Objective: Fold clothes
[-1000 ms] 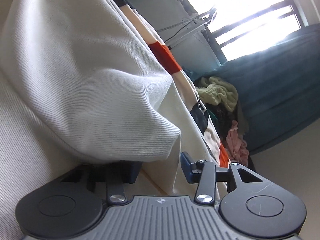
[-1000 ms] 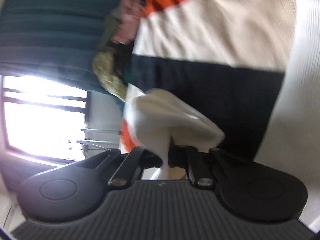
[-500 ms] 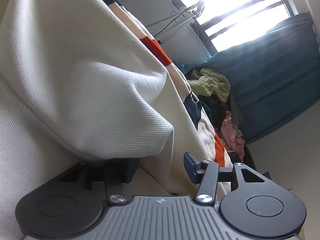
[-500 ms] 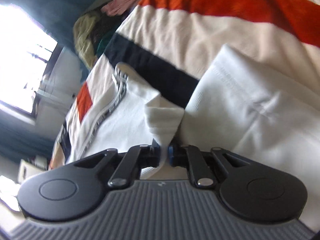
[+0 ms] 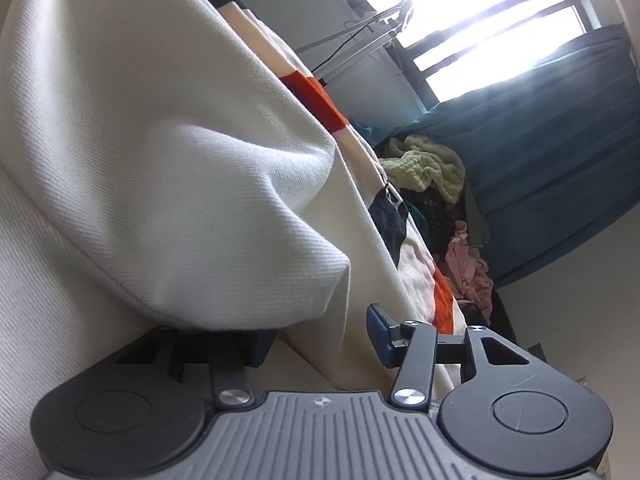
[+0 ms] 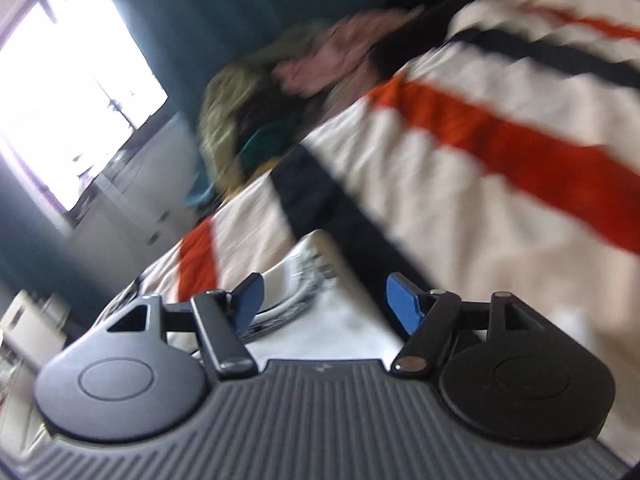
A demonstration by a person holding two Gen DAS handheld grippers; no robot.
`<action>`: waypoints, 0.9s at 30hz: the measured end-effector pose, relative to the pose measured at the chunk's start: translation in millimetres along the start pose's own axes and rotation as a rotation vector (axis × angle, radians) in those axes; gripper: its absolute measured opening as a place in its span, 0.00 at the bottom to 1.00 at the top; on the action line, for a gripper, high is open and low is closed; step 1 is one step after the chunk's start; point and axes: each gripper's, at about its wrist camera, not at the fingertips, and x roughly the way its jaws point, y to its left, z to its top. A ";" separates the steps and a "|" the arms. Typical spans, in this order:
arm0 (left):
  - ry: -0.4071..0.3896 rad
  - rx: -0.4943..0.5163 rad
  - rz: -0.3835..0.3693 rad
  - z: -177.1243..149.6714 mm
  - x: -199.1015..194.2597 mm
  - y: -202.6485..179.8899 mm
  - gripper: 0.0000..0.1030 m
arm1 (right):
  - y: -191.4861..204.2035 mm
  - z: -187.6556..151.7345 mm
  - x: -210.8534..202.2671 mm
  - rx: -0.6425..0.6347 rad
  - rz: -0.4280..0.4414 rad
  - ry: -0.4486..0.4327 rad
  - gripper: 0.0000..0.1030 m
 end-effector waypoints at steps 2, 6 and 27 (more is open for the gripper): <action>-0.013 -0.014 0.019 1.4 -2.4 1.8 0.29 | 5.9 9.6 31.1 -0.055 -0.013 0.062 0.68; -0.029 -0.039 0.043 3.5 -1.8 5.0 0.13 | 10.3 19.1 89.4 -0.140 -0.113 0.195 0.66; 0.057 0.057 0.079 -2.9 -42.3 -8.6 0.12 | 20.7 54.7 36.0 -0.082 -0.139 -0.084 0.63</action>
